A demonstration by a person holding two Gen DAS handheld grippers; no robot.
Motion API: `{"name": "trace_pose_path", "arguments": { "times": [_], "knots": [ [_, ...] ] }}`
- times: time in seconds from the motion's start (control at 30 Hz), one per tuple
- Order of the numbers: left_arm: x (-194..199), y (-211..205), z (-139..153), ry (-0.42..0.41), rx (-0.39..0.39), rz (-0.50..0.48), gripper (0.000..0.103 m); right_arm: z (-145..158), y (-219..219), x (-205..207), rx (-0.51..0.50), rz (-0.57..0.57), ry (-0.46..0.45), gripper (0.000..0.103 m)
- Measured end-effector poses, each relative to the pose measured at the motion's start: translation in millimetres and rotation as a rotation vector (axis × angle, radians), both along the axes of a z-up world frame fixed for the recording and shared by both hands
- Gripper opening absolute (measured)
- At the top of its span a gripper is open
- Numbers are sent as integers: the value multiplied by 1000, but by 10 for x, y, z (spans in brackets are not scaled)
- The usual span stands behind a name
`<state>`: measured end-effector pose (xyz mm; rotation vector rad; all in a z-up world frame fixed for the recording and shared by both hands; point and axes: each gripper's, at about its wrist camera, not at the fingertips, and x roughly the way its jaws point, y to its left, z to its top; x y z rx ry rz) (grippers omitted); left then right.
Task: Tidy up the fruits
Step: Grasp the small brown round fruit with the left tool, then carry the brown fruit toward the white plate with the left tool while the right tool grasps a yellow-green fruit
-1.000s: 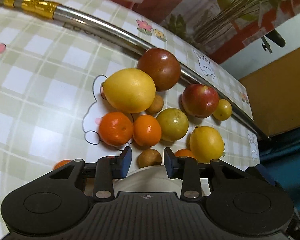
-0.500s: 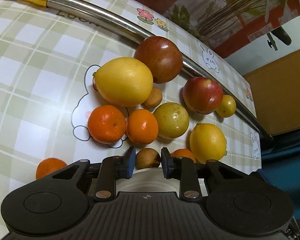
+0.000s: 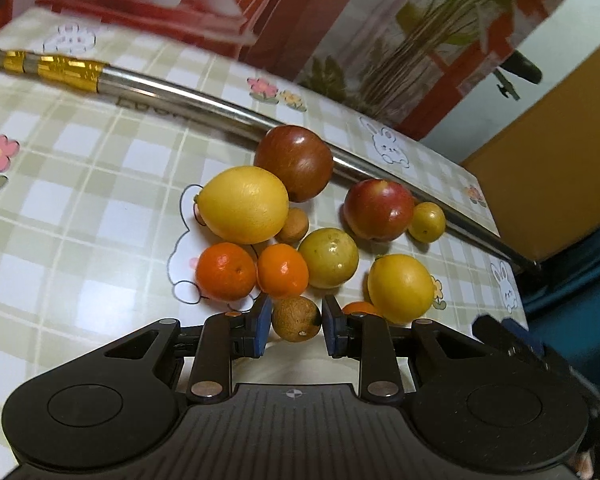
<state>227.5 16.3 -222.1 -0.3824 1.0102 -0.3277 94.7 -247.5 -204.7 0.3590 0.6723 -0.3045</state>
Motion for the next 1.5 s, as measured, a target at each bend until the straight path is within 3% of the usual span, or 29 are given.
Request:
{"name": "trace_pose_path", "arguments": {
  "times": [0.3, 0.5, 0.6, 0.67, 0.83, 1.07, 1.5],
  "knots": [
    [-341, 76, 120, -117, 72, -41, 29, -92, 117, 238, -34, 127, -22, 95],
    [-520, 119, 157, -165, 108, -72, 29, -107, 314, 701, -139, 466, 14, 66],
    [-591, 163, 186, -195, 117, -75, 29, -111, 422, 888, -202, 528, 40, 55],
    [-619, 184, 195, -205, 116, -71, 29, -102, 448, 992, -186, 564, 36, 50],
    [-634, 198, 159, -203, 111, -66, 29, -147, 541, 1134, -175, 613, 51, 45],
    [-680, 214, 140, -210, 103, -65, 29, -270, 485, 1277, -34, 617, 94, 45],
    [-775, 185, 97, -209, 125, -71, 29, -265, 548, 1285, -43, 575, 108, 42]
  ]
}}
